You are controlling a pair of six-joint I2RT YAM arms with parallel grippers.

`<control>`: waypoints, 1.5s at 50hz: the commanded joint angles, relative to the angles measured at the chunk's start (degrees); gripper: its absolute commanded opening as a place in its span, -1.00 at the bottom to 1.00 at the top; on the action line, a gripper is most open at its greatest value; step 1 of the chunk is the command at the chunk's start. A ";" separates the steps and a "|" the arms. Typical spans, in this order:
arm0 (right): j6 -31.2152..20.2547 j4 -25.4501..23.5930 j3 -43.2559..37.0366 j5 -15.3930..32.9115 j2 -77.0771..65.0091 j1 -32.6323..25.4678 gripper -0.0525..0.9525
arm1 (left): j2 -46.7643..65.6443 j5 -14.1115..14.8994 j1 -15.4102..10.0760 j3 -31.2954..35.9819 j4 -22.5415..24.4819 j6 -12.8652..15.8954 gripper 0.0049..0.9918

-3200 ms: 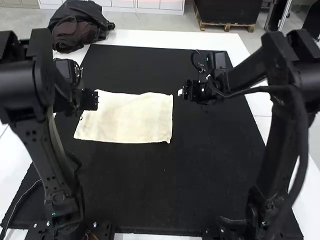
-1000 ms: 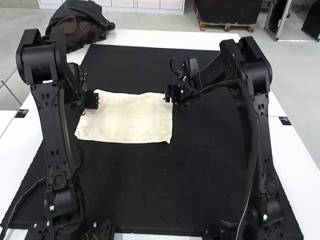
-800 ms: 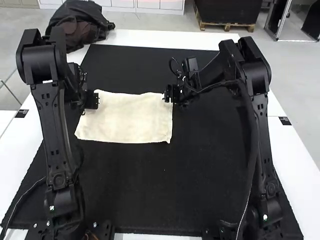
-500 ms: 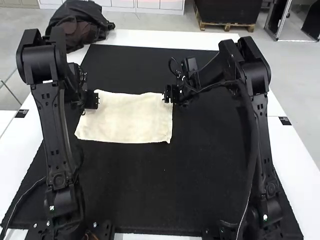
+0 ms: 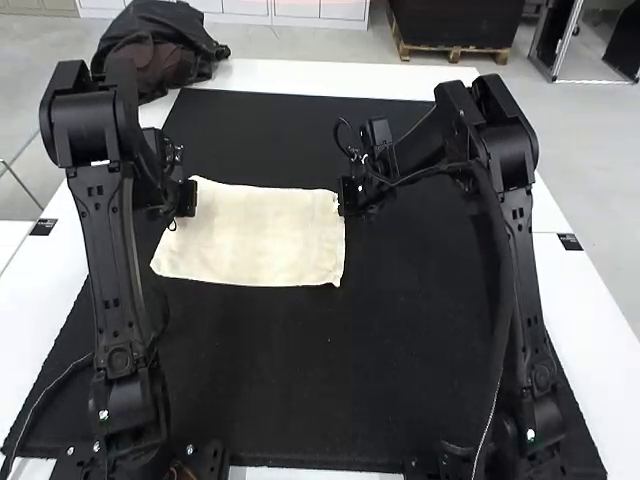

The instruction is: Fold the towel.

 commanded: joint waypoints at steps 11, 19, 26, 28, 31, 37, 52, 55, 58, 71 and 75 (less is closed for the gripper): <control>-0.39 -1.66 -1.39 -1.22 -3.44 -2.06 -0.95 | -1.33 -3.13 2.15 1.09 -0.08 0.64 -0.96; -0.30 -1.66 -3.24 -1.31 -4.94 -3.03 -0.95 | -2.30 -2.33 3.47 1.18 -0.16 0.55 -0.96; -0.30 -0.34 -5.17 -1.31 -6.78 -3.29 -0.95 | -3.18 -1.54 4.17 0.83 -0.08 0.47 -0.96; -0.21 -0.16 -5.52 -1.31 -7.22 -3.29 -0.95 | -3.35 -1.19 4.43 0.74 -0.16 0.47 -0.96; -0.21 -0.16 -5.87 -1.48 -7.84 -3.29 -0.95 | -3.70 -0.75 4.79 0.74 -0.34 0.47 -0.96; -0.12 0.63 -7.02 -1.75 -9.15 -3.29 -0.95 | -4.67 0.48 4.79 0.65 -0.78 -0.06 -0.96; 0.40 2.21 -8.60 -1.66 -12.58 -3.21 -0.95 | -7.39 3.03 5.23 0.30 -1.57 -1.03 -0.96; 0.67 2.21 -8.86 -1.66 -13.37 -3.29 -0.95 | -7.83 3.91 5.58 0.30 -2.27 -1.03 -0.96; 0.93 2.21 -9.39 -1.75 -14.25 -3.29 -0.95 | -8.27 5.49 6.02 0.30 -3.33 -1.03 -0.96; 1.55 2.47 -12.64 -3.07 -16.45 -3.56 -0.95 | -8.89 8.92 8.83 -2.51 -3.77 -1.12 -0.96; 1.72 2.56 -13.61 -3.68 -17.15 -3.73 -0.95 | -8.98 10.23 9.88 -3.21 -3.68 -1.12 -0.96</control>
